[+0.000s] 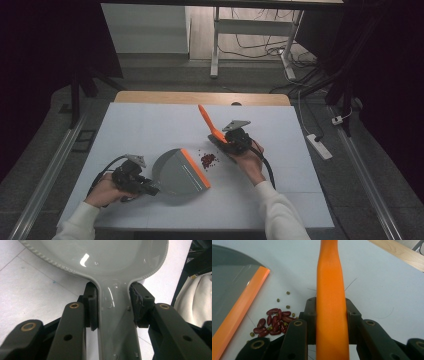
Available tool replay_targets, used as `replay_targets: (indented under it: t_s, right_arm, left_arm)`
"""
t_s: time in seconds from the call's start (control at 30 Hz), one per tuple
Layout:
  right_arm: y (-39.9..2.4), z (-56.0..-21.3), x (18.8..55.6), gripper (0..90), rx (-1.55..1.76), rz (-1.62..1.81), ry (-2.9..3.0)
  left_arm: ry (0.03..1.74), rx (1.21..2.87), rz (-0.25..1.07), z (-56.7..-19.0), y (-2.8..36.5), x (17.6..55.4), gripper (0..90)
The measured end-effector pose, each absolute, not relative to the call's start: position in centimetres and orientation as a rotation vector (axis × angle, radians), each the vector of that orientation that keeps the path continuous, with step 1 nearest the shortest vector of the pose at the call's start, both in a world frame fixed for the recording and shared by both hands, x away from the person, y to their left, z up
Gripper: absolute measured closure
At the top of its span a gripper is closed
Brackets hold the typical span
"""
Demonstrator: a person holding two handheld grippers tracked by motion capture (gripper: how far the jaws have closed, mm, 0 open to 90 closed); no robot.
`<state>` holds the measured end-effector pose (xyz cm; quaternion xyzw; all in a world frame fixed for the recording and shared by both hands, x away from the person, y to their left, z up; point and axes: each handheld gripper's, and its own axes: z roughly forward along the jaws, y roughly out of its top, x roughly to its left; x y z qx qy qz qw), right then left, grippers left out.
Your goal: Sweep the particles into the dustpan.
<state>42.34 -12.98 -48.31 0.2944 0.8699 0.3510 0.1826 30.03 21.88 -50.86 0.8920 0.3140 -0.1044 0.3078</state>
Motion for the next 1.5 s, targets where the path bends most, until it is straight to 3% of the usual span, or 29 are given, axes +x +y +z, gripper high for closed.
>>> replay_targets:
  t_s: [1.5]
  right_arm:
    - [-8.9, -49.2, 41.6, 70.2, 0.711, 0.966, 2.552]
  left_arm:
    - [0.839, 2.365, -0.301, -51.3, 21.4, 30.3, 61.8]
